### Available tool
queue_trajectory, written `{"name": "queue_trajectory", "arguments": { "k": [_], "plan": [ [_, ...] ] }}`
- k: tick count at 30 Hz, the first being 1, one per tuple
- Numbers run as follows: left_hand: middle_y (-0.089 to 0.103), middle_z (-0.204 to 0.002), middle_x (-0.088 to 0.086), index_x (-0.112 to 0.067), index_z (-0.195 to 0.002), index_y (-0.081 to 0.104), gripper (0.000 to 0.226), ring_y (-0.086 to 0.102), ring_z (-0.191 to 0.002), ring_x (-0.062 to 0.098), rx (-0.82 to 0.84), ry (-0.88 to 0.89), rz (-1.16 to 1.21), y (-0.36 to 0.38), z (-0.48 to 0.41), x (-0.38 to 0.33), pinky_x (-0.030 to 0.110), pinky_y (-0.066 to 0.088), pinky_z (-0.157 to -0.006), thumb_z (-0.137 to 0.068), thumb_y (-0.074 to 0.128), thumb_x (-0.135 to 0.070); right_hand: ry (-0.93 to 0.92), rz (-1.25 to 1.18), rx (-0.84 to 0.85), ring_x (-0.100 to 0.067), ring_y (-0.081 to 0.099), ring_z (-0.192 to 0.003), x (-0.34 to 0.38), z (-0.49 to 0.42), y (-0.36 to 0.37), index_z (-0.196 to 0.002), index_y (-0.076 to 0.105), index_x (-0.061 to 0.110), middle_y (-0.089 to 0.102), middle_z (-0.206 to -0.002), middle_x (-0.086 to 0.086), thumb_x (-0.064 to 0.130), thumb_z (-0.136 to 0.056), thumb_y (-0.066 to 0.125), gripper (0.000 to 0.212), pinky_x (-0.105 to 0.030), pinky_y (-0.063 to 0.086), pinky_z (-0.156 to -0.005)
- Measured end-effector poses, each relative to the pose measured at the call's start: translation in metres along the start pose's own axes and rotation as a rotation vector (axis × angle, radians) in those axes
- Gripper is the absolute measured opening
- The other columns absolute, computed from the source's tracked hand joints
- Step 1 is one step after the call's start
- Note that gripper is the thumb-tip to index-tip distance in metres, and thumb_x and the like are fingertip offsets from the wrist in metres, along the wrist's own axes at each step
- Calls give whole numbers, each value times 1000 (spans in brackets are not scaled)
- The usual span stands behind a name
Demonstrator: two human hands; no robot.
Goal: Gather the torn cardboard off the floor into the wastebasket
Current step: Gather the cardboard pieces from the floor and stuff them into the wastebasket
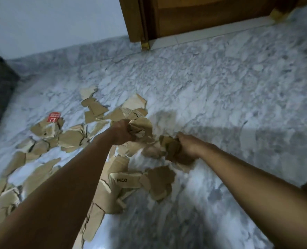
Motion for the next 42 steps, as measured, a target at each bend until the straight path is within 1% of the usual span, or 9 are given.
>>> {"name": "queue_trajectory", "arguments": {
  "k": [4,8,15,18,22,26,31,35,42],
  "plan": [
    [67,-84,5,-19,-87,68,27,63,-81,22,57,-16,-66,-7,14,44,29,44,-69,-68,88,-20,116,-61,-102,-36,56,-120,28,-38,19,-140,45,8,51,-140,-20,33,-86,70,65,-36,49,-89],
    [69,-77,2,-22,-80,68,22,66,-78,23,113,-6,-86,0,17,88,35,51,-70,-68,86,-20,290,-59,-148,-45,18,-142,43,-64,44,-153,26,15,8,-159,-17,35,-85,71,84,-52,36,-107],
    [69,-77,-3,-26,-78,68,28,64,-74,16,148,62,48,26,9,103,31,52,-69,-55,83,-32,274,-124,-222,-35,44,-135,43,-66,59,-156,13,18,39,-153,-10,45,-77,81,107,-47,40,-107],
    [73,-88,3,-17,-92,73,48,68,-87,23,162,86,29,25,2,98,40,55,-82,-50,79,-39,166,-244,-281,-31,59,-113,33,-50,50,-135,22,26,55,-134,-8,36,-70,88,93,-42,52,-90],
    [71,-86,1,-15,-91,71,32,66,-82,19,238,140,-98,18,-9,85,32,53,-75,-64,87,-25,170,-197,-416,-29,62,-105,11,-11,15,-128,37,26,64,-122,-5,38,-64,90,84,-38,54,-86],
    [61,-66,-10,-21,-73,66,25,56,-63,8,370,226,-252,26,-15,44,21,44,-60,-66,87,-30,321,-75,-393,-26,65,-104,-16,18,-5,-124,59,23,67,-120,-3,51,-63,87,73,-31,51,-79],
    [67,-97,5,-12,-98,70,44,67,-94,27,411,369,-337,77,-29,-7,43,56,-83,-61,89,-29,371,93,-410,-29,64,-106,-33,33,25,-119,57,25,63,-116,-4,72,-63,68,74,-40,52,-90],
    [43,-122,6,-27,-131,52,73,53,-109,28,300,374,-460,110,-33,-9,36,46,-93,-66,86,-28,273,141,-512,-33,59,-111,-50,31,61,-134,46,20,60,-120,-6,65,-81,60,71,-42,52,-88],
    [65,-106,10,-16,-110,47,60,62,-96,26,303,276,-311,106,-32,2,40,53,-79,-66,87,-26,233,91,-489,-33,61,-109,-64,19,66,-132,45,21,63,-118,-8,49,-81,67,63,-39,50,-85]
  ]
}}
Point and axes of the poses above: each hand's wrist, its own z-axis away from the middle knuckle, its own y-axis out of the palm, x = y × z, the point moved 2 cm from there along -z, towards the middle knuckle
